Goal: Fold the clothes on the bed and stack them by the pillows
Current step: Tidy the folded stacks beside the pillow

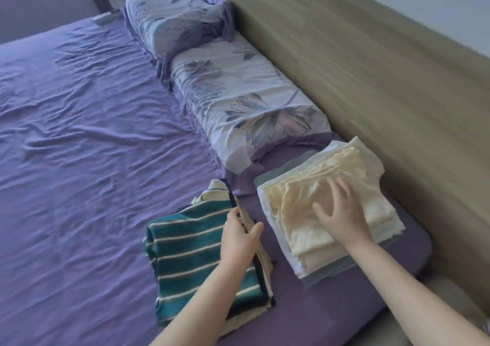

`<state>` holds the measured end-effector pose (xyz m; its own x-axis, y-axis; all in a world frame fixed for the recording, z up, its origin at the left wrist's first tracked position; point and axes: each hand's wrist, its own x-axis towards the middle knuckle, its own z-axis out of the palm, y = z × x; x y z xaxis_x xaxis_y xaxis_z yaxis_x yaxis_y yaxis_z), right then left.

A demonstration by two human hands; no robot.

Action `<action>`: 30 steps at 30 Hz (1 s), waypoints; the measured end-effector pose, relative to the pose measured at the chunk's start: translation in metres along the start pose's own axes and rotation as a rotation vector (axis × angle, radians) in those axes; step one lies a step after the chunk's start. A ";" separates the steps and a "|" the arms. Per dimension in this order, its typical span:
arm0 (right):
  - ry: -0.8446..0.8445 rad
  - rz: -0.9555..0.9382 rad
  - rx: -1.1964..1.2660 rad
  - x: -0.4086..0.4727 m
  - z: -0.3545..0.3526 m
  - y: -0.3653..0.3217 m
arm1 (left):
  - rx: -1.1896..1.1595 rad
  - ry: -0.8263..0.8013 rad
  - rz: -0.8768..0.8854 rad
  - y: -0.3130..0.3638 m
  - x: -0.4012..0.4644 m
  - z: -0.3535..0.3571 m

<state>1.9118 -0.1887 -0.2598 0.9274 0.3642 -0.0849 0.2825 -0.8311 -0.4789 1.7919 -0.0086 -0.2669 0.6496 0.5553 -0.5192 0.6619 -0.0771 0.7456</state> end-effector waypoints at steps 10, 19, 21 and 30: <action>-0.368 -0.017 0.239 -0.063 0.117 -0.100 | 0.535 0.354 0.151 -0.098 -0.016 -0.105; -0.457 0.331 0.401 -0.047 0.167 -0.089 | -0.306 0.087 -0.299 -0.154 0.018 -0.115; -0.449 0.317 0.374 -0.044 0.171 -0.089 | -0.203 0.089 -0.324 -0.154 0.024 -0.110; -0.555 0.358 0.631 -0.036 0.158 -0.098 | -0.528 0.008 -0.329 -0.148 0.036 -0.112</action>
<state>1.8124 -0.0537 -0.3482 0.6368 0.4141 -0.6504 -0.3374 -0.6088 -0.7180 1.6754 0.1154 -0.3490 0.4391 0.4868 -0.7551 0.5510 0.5179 0.6543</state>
